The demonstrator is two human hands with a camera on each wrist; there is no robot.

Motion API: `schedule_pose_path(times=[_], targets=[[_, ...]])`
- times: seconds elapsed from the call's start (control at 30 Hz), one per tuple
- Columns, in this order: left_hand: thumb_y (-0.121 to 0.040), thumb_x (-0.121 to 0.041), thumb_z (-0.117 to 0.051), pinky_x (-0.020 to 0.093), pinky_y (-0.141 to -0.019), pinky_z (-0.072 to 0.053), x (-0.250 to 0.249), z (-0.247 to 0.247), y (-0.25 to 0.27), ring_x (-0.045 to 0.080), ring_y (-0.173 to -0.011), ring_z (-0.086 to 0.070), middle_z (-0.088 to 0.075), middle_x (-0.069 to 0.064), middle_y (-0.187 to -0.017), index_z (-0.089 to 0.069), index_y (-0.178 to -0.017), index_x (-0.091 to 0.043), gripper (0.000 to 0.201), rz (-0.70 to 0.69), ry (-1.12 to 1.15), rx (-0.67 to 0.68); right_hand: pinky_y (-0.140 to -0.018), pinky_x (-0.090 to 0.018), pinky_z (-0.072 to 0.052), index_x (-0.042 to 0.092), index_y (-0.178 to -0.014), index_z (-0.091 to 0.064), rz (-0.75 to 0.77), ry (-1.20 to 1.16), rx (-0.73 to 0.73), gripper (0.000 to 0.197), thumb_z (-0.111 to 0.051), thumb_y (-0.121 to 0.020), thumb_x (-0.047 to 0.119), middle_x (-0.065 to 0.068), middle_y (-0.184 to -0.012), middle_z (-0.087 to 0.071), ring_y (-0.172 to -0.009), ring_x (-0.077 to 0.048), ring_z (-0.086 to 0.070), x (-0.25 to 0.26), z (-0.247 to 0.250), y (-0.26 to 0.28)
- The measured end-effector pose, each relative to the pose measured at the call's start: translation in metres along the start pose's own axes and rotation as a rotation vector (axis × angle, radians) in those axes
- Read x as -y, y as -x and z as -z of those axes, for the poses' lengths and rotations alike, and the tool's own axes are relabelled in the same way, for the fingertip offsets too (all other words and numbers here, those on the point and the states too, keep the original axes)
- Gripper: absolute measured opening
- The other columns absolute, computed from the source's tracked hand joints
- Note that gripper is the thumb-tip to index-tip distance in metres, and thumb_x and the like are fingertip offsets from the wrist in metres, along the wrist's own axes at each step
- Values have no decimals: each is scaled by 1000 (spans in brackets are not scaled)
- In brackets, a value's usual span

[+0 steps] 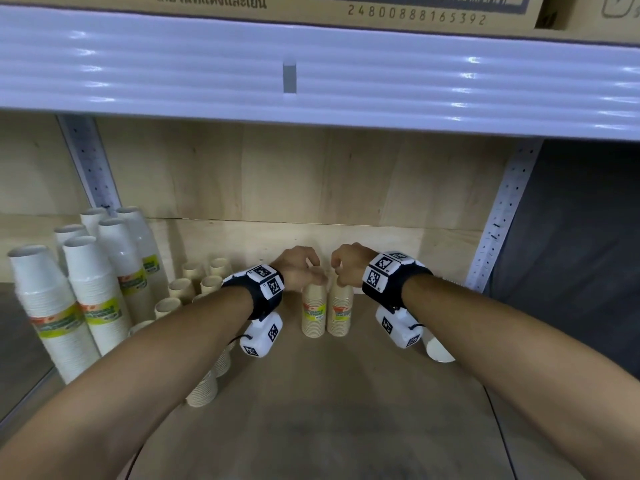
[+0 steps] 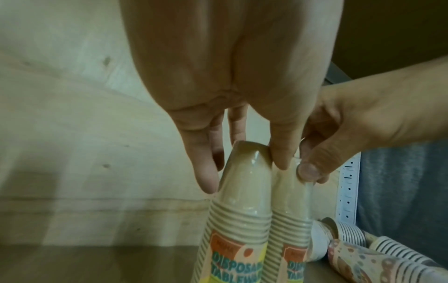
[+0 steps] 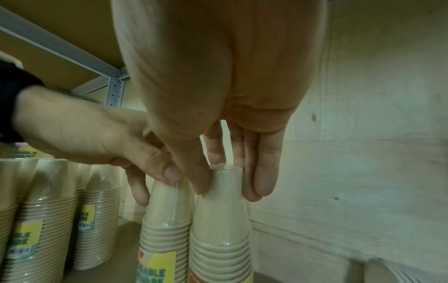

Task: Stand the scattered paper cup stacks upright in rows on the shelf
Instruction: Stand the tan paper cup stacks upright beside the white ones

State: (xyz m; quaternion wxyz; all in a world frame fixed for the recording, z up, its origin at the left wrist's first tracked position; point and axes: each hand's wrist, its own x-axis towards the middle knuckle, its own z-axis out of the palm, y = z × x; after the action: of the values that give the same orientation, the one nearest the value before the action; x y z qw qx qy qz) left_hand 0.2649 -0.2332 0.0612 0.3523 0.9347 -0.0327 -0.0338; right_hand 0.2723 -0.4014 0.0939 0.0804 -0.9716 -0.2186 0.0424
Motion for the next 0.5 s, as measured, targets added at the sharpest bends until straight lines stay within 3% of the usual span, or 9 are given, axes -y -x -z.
schedule_pose_path(times=[0.23, 0.37, 0.5], targets=[[-73, -36, -79, 25, -56, -47, -11, -1, -3, 17, -82, -64, -61, -2, -92, -64, -90, -21, 27, -10, -81, -61, -69, -26, -41, 10, -122, -62, -17, 4, -9, 40, -70, -84, 18, -11, -118, -61, -101, -27, -63, 1, 1, -1], [-74, -33, -78, 24, -58, -45, -14, -2, -3, 17, -83, -63, -64, -2, -91, -64, -89, -19, 25, -18, -130, -50, -70, -27, -44, 9, -121, -61, -25, -13, -16, 40, -72, -83, 19, -12, -117, -62, -100, -27, -63, 2, 1, 0], [-77, -22, -78, 29, -67, -54, -21, 1, 3, 21, -90, -64, -64, 2, -100, -66, -99, -16, 26, -38, -193, 23, -70, -28, -48, 5, -118, -65, -18, 8, 6, 39, -73, -83, 19, -13, -113, -66, -97, -26, -65, 6, 4, 3]])
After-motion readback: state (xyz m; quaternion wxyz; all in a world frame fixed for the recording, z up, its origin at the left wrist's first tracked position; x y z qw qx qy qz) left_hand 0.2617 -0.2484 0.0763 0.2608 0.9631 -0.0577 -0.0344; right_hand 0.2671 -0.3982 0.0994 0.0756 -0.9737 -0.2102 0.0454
